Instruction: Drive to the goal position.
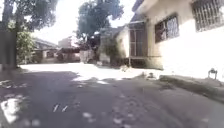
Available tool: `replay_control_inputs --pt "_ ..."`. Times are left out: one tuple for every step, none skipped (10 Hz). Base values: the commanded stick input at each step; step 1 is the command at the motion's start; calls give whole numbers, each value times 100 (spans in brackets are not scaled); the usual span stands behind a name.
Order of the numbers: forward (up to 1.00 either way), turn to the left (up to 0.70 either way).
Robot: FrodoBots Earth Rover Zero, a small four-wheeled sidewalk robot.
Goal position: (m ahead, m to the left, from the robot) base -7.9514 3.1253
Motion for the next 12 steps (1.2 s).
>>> replay_control_inputs --pt "100 10" --pt "100 10" --pt "100 10" --pt "100 10" --pt "100 10" --pt "100 10" --pt "100 10" --pt "100 10" --pt "100 10" --pt "100 10" --pt "100 10" --pt "100 10"
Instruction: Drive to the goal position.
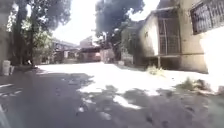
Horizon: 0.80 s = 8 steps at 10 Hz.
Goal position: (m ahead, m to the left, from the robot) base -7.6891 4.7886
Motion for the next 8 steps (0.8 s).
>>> replay_control_inputs --pt "100 10" --pt "100 -19" --pt "100 -30" --pt "100 -30" --pt "100 -30" --pt "100 -30" --pt "100 -30" --pt "100 -30"
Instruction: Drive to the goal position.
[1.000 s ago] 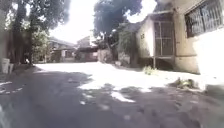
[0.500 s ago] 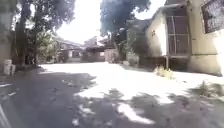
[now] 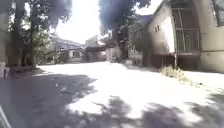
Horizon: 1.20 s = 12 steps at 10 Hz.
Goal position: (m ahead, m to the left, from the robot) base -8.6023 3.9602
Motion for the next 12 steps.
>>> replay_control_inputs --pt "100 -30" --pt "100 -30" --pt "100 -30" --pt "100 -30" --pt "100 -30" --pt "100 -30" --pt "100 -18" --pt "100 10" --pt "100 10" --pt "100 10" --pt "100 10" --pt "100 10"
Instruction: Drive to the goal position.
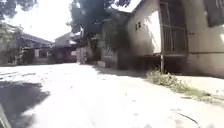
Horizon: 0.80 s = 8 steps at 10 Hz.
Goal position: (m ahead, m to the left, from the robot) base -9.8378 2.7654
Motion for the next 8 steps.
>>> replay_control_inputs --pt "100 10" --pt "100 10" --pt "100 10" --pt "100 10" --pt "100 10" --pt "100 10" --pt "100 10" --pt "100 10"
